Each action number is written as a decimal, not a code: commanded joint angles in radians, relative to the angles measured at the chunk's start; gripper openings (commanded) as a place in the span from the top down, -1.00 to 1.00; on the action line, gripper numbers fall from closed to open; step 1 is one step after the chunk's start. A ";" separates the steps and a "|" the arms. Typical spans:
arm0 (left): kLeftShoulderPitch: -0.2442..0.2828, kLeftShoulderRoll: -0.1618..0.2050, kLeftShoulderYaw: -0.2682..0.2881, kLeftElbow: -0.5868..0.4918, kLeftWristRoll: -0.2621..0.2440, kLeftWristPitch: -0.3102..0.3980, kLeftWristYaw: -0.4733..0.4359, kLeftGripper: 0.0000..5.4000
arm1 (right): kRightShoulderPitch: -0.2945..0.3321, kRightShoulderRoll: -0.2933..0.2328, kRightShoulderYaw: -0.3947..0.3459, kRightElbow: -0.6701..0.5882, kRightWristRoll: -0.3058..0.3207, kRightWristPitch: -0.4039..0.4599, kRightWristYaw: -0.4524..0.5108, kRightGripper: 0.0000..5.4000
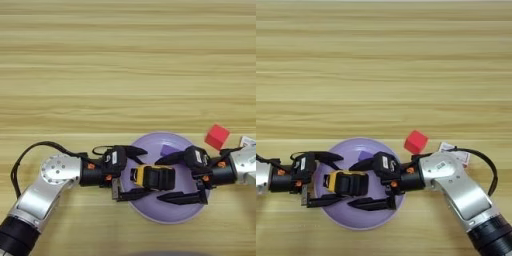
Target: Move the objects on the table
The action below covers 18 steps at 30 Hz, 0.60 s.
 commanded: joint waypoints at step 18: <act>-0.001 0.020 0.121 -0.233 -0.203 0.046 -0.029 -1.00 | -0.066 0.010 -0.133 -0.074 0.109 0.007 -0.050 -0.99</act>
